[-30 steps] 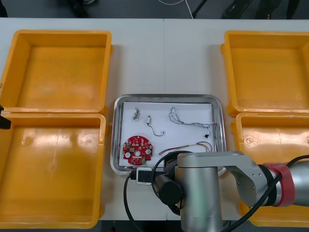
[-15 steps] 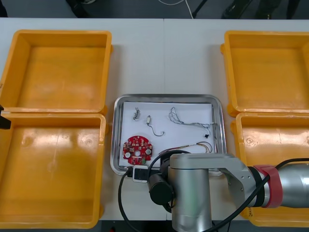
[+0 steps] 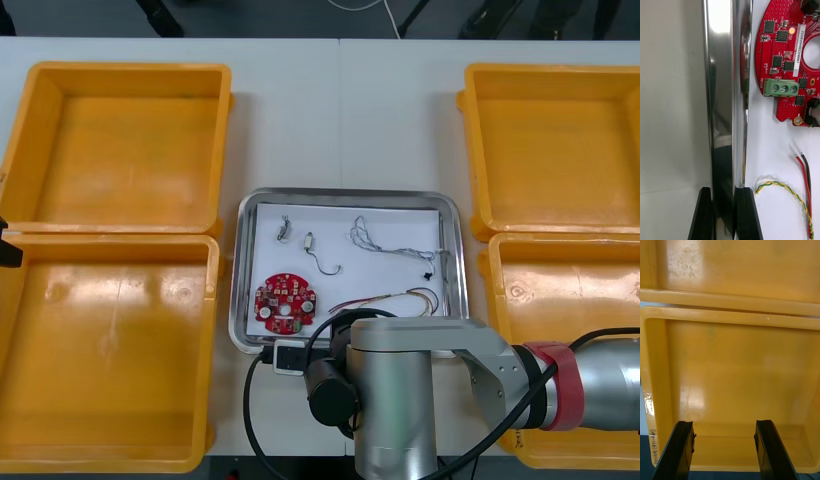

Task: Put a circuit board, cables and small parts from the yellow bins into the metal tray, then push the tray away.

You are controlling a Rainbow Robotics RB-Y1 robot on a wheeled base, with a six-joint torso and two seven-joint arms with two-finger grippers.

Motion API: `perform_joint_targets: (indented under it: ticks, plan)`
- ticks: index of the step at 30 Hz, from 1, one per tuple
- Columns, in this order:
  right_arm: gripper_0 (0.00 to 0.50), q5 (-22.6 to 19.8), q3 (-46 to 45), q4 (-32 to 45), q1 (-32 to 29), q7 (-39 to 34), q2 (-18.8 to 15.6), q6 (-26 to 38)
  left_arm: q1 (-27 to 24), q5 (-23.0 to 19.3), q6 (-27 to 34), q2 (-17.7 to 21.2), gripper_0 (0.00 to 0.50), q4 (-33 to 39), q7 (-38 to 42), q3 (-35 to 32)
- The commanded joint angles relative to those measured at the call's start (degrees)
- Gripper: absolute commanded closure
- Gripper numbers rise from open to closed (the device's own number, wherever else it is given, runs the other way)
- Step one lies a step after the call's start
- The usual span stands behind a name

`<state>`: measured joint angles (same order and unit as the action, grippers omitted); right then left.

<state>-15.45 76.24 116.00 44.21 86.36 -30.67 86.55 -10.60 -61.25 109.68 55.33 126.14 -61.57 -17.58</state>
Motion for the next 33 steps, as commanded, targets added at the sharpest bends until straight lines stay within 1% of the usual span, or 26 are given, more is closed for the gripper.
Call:
perform_joint_targets:
  ticks: [1,3,11,15,23,33]
  plan:
    - [0.489,0.7,0.8,1.2,-0.4,-0.2,1.1,-0.1,0.8,-0.5,0.3,2.7,0.023,1.6,-4.6,-1.8]
    - [0.5,1.1,0.8,1.2,-0.4,-0.2,1.1,-0.1,0.8,-0.5,0.3,2.7,0.022,1.6,-4.6,-1.8]
    - [0.5,3.3,0.8,1.2,-0.4,-0.2,1.0,-0.6,0.8,-0.5,0.3,2.7,0.023,1.6,-4.6,-1.8]
    - [0.5,5.3,0.7,1.2,-0.1,0.1,0.4,-1.3,0.8,-0.5,0.3,2.7,0.023,1.6,-4.6,-1.8]
    - [0.5,7.1,0.7,1.1,1.2,-0.2,-0.8,-3.1,0.8,-0.5,0.3,2.7,0.023,1.6,-4.6,-1.8]
    - [0.5,8.9,0.7,-1.6,2.9,-0.3,-2.3,-5.2,0.8,-0.5,0.3,2.7,0.021,1.6,-4.6,-1.8]
